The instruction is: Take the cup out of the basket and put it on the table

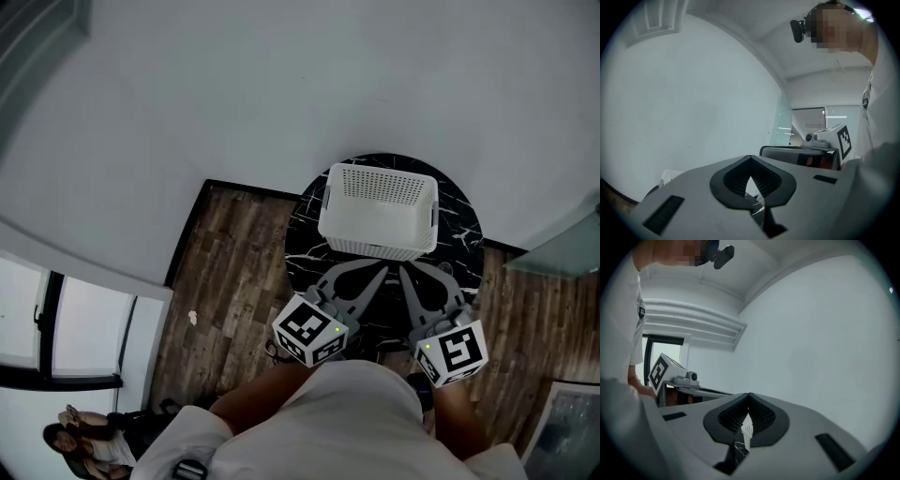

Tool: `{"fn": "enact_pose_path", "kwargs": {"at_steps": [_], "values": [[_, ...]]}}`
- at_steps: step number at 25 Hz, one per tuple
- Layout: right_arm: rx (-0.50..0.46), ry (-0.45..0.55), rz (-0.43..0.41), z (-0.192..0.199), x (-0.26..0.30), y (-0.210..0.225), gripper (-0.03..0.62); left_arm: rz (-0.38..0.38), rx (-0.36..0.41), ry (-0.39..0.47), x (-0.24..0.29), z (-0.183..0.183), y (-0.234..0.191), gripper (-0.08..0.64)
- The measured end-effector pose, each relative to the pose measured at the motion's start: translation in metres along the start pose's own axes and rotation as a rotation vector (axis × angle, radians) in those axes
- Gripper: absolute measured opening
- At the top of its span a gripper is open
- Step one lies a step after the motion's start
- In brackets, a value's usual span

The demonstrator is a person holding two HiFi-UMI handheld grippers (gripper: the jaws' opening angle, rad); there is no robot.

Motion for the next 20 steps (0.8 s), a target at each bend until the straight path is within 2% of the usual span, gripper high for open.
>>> {"fn": "enact_pose_path", "kwargs": {"at_steps": [6, 20], "values": [[-0.001, 0.029, -0.003, -0.014, -0.005, -0.007, 0.006, -0.009, 0.014, 0.012, -0.005, -0.007, 0.002, -0.002], [0.021, 0.041, -0.013, -0.013, -0.002, -0.009, 0.005, -0.014, -0.007, -0.013, 0.0, -0.003, -0.001, -0.002]]}}
Point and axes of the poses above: the fingertips, and each gripper's own axes: x forward along the fingers, y to its right, z out of its underside, the point moved 1 cm from there along -x, backward along the fingers, and after that the axes turned 7 degrees about -z, right-handed, at the moved point
